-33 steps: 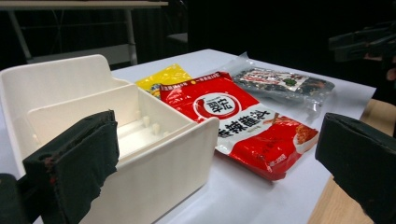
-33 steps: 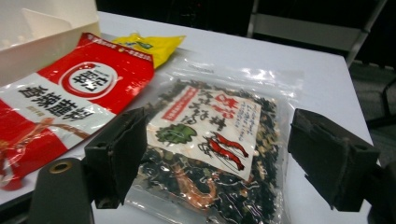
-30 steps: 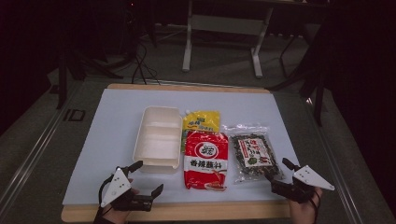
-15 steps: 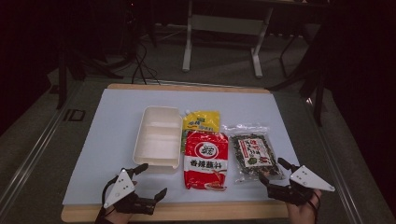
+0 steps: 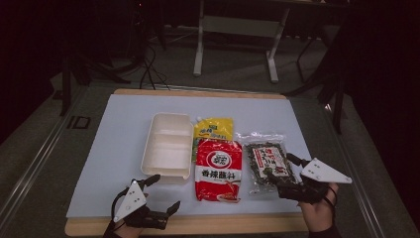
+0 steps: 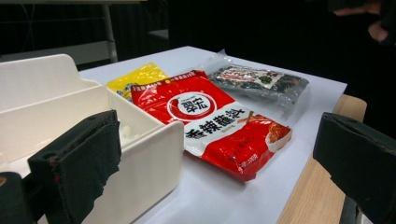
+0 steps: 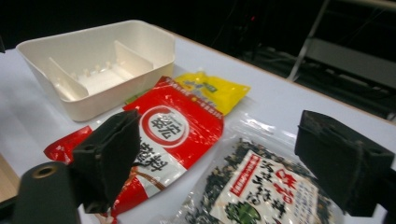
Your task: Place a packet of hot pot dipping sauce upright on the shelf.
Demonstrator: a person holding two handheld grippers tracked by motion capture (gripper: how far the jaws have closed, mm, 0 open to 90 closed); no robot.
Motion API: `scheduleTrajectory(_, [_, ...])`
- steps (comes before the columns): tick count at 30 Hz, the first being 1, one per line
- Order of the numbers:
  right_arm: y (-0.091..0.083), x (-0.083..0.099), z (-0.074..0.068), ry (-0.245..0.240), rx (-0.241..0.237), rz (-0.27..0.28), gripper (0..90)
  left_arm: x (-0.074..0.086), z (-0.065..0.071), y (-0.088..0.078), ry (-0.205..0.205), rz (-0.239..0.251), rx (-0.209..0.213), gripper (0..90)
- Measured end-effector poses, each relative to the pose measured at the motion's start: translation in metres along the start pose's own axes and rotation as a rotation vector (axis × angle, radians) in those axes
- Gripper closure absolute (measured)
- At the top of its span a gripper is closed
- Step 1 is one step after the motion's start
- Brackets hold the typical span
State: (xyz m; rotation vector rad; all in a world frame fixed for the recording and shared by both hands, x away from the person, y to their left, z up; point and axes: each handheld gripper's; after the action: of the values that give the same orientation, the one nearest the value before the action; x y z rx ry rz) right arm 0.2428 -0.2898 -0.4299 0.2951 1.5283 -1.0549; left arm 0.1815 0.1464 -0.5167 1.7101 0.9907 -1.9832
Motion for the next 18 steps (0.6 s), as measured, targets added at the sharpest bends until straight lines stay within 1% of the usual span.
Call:
scheduleTrajectory(1, [0.0, 0.0, 0.0, 0.0, 0.0, 0.0, 11.4, 0.0, 0.0, 0.0, 0.001, -0.001, 0.0, 2.3])
scheduleTrajectory(2, [0.008, -0.007, -0.002, 0.001, -0.014, -0.008, 9.9, 0.0, 0.0, 0.0, 0.004, -0.002, -0.001, 2.3])
scheduleTrajectory(3, [0.01, -0.01, -0.003, 0.009, -0.009, -0.003, 9.8, 0.0, 0.0, 0.0, 0.005, -0.003, -0.001, 2.3])
scheduleTrajectory(4, [0.014, -0.013, -0.005, 0.02, -0.018, -0.001, 9.8, 0.0, 0.0, 0.0, 0.003, -0.005, 0.004, 2.3])
scheduleTrajectory(5, [0.019, -0.017, -0.006, 0.031, -0.028, -0.002, 9.5, 0.0, 0.0, 0.0, 0.006, -0.006, 0.0, 2.3])
scheduleTrajectory(6, [0.023, -0.02, -0.007, 0.043, -0.024, 0.004, 9.5, 0.0, 0.0, 0.001, 0.004, -0.006, 0.004, 2.3])
scheduleTrajectory(7, [0.027, -0.022, -0.007, 0.043, -0.04, -0.005, 9.5, 0.0, 0.001, 0.001, 0.003, -0.007, 0.006, 2.3])
scheduleTrajectory(10, [0.041, -0.026, -0.008, 0.048, -0.052, -0.026, 9.8, 0.001, 0.001, 0.001, 0.008, -0.008, 0.005, 2.3])
scheduleTrajectory(11, [0.045, -0.026, -0.008, 0.046, -0.049, -0.029, 9.9, 0.001, 0.001, 0.001, 0.008, -0.008, 0.005, 2.3])
scheduleTrajectory(12, [0.045, -0.026, -0.008, 0.046, -0.049, -0.029, 9.9, 0.001, 0.001, 0.001, 0.007, -0.007, 0.002, 2.3])
scheduleTrajectory(13, [0.05, -0.027, -0.007, 0.046, -0.05, -0.034, 10.0, 0.001, 0.001, 0.0, 0.004, -0.008, 0.006, 2.3])
scheduleTrajectory(14, [0.05, -0.027, -0.007, 0.046, -0.05, -0.034, 10.0, 0.001, 0.001, 0.0, 0.004, -0.008, 0.006, 2.3])
scheduleTrajectory(15, [0.055, -0.028, -0.006, 0.051, -0.06, -0.041, 11.2, 0.001, 0.0, 0.0, 0.003, -0.01, 0.005, 2.3])
scheduleTrajectory(16, [0.064, -0.029, -0.005, 0.049, -0.066, -0.056, 12.0, 0.001, 0.0, 0.001, 0.001, -0.008, 0.006, 2.3])
scheduleTrajectory(18, [0.073, -0.029, -0.003, 0.055, -0.076, -0.07, 12.9, 0.001, 0.0, 0.001, 0.004, -0.01, 0.008, 2.3])
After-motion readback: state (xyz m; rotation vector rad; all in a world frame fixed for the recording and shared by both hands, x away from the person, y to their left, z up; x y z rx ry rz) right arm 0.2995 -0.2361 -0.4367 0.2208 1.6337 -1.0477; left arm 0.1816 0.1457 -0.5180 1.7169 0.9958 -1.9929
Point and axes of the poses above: each handheld gripper's, and its own axes: y roughly forward along the jaws, x roughly out of its underside, z roughly to its right, and after that the axes turned 4 degrees about -z, right-handed
